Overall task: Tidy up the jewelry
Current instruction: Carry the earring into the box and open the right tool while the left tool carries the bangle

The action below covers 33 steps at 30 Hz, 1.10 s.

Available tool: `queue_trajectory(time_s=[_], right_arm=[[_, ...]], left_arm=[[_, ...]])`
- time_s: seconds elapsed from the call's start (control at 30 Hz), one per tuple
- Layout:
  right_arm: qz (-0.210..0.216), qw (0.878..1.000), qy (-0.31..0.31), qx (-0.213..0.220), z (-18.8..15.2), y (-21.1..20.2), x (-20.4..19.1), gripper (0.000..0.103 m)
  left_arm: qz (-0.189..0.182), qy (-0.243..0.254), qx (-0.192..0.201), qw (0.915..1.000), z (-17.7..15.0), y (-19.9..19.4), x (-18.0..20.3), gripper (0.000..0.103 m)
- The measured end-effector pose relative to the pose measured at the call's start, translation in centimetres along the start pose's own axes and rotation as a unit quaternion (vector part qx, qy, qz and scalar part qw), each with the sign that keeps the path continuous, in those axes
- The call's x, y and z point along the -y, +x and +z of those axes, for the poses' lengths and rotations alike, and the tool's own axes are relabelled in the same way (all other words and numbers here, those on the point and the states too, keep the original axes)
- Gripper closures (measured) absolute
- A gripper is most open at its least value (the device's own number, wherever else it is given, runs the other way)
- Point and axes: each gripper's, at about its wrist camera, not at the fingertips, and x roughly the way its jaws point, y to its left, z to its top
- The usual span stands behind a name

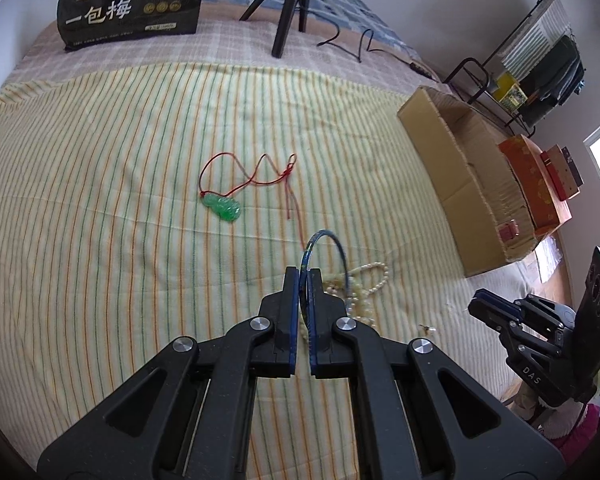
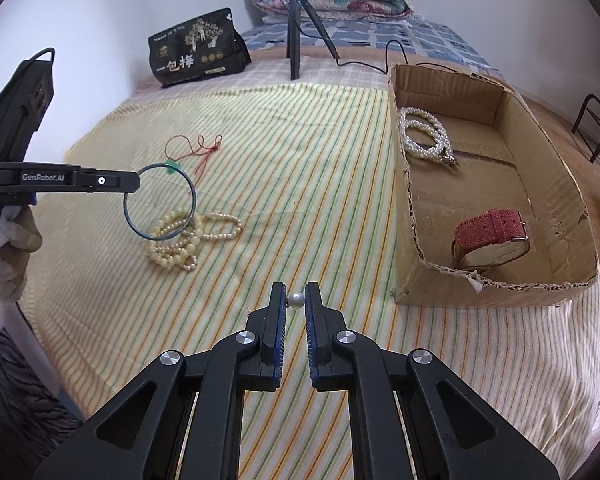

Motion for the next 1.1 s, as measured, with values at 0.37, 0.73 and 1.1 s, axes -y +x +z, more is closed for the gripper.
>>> queue_trajectory(time_s=[0.37,0.73,1.1], right_arm=[[0.007,1.0,0.005,0.022,0.3,-1.7,-0.2,0.095],[0.01,0.998,0.016,0.054,1.4,-4.0,0.8,0.095],[-0.007,0.995,0.053,0.086,2.3,-5.9,4.5,0.095]], left_arm=[[-0.025,0.012,0.024,0.9993,0.3,-2.1,2.1,0.102],[-0.046,0.027,0.05,0.9973,1.5,-3.6,5.0,0.102],[-0.078,0.05,0.066,0.9935,3.4,-3.5,10.0,0.102]])
